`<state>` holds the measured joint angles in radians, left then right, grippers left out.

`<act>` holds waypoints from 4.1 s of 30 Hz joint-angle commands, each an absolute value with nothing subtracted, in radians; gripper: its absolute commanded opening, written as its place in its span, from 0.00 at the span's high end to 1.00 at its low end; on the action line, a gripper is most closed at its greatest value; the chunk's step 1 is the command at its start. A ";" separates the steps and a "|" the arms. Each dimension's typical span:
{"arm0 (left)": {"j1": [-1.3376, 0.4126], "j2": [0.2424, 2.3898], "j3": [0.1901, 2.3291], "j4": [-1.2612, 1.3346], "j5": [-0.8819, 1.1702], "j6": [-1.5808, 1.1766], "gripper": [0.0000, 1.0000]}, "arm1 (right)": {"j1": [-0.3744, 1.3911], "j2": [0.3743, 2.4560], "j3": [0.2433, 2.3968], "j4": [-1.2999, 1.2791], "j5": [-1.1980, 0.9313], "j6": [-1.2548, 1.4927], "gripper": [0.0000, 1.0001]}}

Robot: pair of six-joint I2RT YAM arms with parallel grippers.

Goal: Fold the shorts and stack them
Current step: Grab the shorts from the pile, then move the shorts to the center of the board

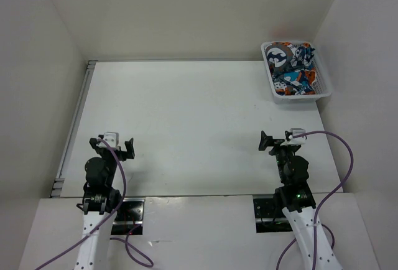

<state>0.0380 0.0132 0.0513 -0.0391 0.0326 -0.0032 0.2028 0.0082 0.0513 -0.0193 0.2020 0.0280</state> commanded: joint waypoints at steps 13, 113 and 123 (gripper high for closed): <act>0.046 -0.011 0.011 -0.014 0.067 0.000 0.00 | 0.195 -0.012 -0.006 -0.008 0.192 0.017 0.00; 0.043 1.092 1.032 -0.154 0.270 0.000 0.00 | 0.420 1.775 2.398 -0.345 -0.072 0.073 1.00; 0.048 1.106 0.982 -0.270 0.428 0.000 0.00 | 0.420 1.553 1.521 -0.318 -0.020 0.011 0.27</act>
<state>0.0719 1.1004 0.9871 -0.2226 0.3328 -0.0036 0.4229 1.6642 1.6596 -0.3050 -0.0227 0.0322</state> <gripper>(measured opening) 1.001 0.704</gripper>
